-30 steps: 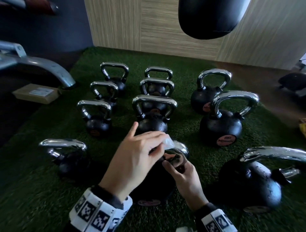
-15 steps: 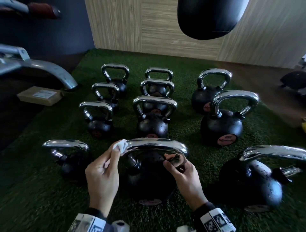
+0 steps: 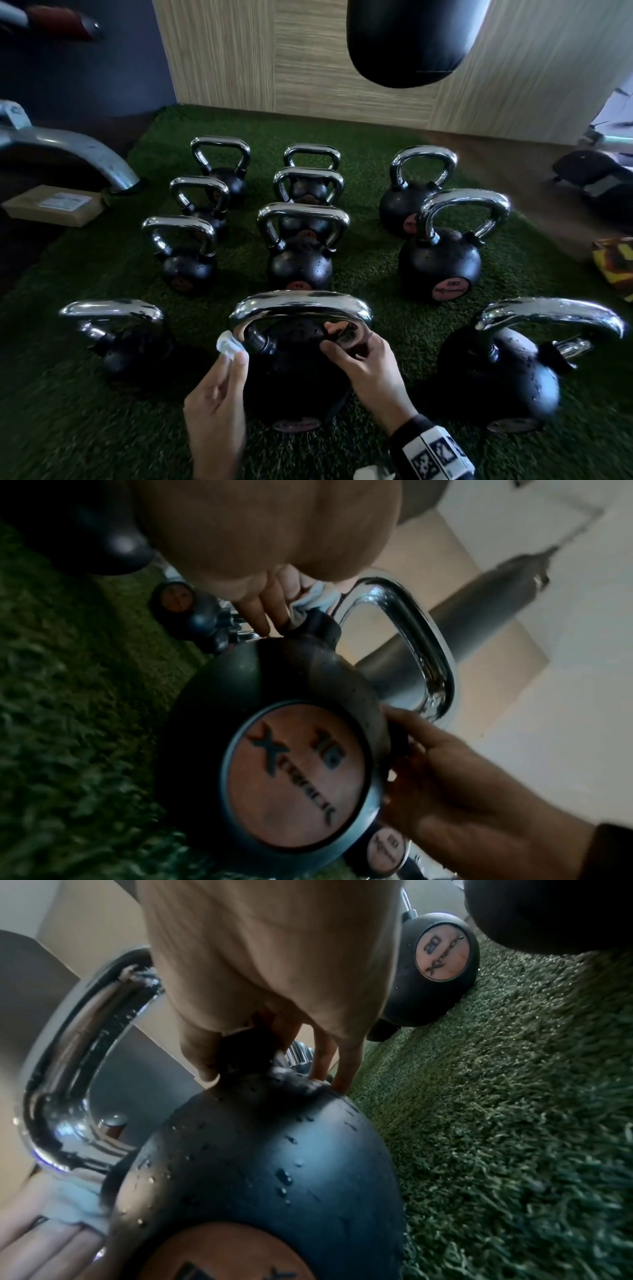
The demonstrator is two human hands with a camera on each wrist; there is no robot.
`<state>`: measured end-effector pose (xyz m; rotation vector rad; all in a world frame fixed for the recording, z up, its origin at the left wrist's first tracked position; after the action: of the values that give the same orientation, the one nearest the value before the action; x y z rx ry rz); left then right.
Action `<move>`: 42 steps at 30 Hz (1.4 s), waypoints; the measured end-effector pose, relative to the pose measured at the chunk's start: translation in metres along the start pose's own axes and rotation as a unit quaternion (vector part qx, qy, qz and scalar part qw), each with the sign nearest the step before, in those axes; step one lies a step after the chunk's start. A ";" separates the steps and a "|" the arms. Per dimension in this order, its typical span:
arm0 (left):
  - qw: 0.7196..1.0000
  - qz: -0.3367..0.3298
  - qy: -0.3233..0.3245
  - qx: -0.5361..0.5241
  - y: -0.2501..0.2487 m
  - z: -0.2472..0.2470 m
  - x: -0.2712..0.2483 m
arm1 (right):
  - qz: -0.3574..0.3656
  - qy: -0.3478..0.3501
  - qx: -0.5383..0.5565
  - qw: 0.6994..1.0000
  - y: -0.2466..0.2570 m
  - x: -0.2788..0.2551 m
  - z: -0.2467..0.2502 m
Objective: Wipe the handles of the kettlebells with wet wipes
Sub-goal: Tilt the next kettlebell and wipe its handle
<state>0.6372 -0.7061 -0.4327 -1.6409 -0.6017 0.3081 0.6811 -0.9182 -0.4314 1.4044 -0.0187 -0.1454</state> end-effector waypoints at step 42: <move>0.977 0.020 0.214 0.009 -0.044 -0.066 0.095 | -0.002 0.108 -0.187 0.976 -0.003 0.019 -0.038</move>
<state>0.7410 -0.7061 -0.3651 -1.6370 -0.2382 -0.0147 0.7033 -0.8838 -0.4425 1.0365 0.1837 0.0027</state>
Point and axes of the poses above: each hand's wrist, its own x-axis towards the middle knuckle, its own z-axis out of the back of the hand, y = z × x, the point moved 2 cm from there along x, towards the middle knuckle, and after that the axes turned 8 degrees about -z, right-handed, at the moved point
